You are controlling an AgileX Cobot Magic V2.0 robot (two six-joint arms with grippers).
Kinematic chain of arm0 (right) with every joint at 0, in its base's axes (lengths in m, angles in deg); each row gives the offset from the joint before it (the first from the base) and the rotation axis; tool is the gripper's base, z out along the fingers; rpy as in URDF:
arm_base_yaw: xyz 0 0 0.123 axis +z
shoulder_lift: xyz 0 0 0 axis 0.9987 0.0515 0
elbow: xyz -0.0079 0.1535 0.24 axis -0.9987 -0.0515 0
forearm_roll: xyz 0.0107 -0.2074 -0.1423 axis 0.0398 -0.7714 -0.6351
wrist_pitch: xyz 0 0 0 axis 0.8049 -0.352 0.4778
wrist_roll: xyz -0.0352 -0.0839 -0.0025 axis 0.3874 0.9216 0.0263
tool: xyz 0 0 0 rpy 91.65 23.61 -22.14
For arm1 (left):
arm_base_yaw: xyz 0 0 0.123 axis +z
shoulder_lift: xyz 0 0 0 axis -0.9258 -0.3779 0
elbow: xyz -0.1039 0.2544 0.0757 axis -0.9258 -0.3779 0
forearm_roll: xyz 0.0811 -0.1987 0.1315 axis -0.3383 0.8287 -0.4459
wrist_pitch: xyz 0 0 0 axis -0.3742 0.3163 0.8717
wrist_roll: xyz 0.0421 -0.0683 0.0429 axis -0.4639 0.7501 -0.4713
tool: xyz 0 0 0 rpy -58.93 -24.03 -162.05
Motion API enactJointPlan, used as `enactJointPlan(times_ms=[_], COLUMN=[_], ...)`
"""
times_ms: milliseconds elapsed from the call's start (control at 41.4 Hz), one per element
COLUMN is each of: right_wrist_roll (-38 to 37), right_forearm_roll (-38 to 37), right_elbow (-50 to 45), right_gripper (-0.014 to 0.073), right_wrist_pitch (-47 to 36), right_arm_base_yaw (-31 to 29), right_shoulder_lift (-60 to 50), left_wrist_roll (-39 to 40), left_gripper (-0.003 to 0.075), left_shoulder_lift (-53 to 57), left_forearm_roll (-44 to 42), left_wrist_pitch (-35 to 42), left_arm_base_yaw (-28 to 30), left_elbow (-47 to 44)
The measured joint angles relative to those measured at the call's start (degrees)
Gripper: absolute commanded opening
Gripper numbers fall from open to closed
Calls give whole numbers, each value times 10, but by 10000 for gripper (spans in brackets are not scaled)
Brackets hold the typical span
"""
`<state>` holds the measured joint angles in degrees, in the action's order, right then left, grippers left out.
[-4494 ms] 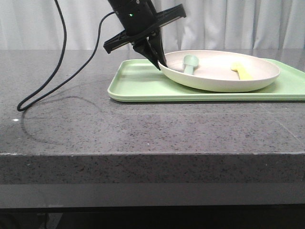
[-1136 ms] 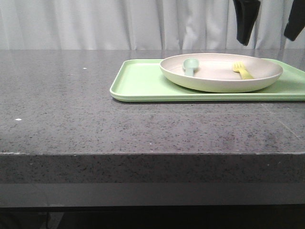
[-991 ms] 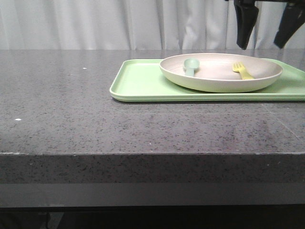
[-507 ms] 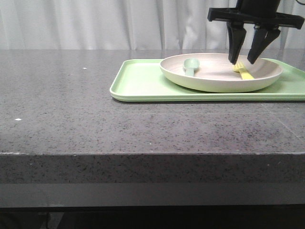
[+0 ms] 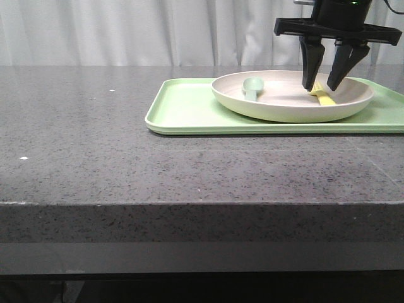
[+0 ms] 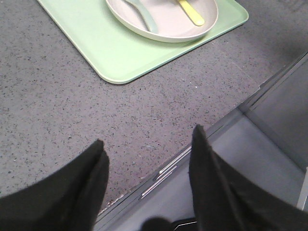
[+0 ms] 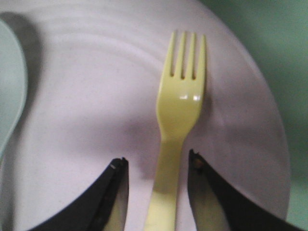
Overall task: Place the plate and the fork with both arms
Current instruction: 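Lower the open right gripper onto the yellow fork on the plate, then close the right gripper on the fork and lift it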
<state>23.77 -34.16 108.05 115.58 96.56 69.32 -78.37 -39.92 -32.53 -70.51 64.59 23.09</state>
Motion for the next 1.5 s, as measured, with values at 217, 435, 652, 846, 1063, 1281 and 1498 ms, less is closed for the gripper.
enactJointPlan(times_ms=[217,435,652,846,1063,1281,1498], right_wrist_roll=[-1,-1,-1,-1,0,0,0], right_forearm_roll=[1,1,1,1,1,9,9], right_elbow=[-5,-15,-15,-15,-15,-15,-15], right_gripper=[328,328,328,328,288,57,33], right_wrist_pitch=[0,0,0,0,0,-2,-2], right_arm_base_yaw=[-7,-10,-10,-7,-7,-6,-6], right_shoulder_lift=[0,1,7,14,14,14,14], left_wrist_roll=[0,0,0,0,0,0,0], left_gripper=[378,378,378,378,378,378,378], left_shoulder_lift=[0,0,0,0,0,0,0], left_forearm_roll=[0,0,0,0,0,0,0], left_wrist_pitch=[0,0,0,0,0,0,0], left_arm_base_yaw=[0,0,0,0,0,0,0], left_elbow=[0,0,0,0,0,0,0])
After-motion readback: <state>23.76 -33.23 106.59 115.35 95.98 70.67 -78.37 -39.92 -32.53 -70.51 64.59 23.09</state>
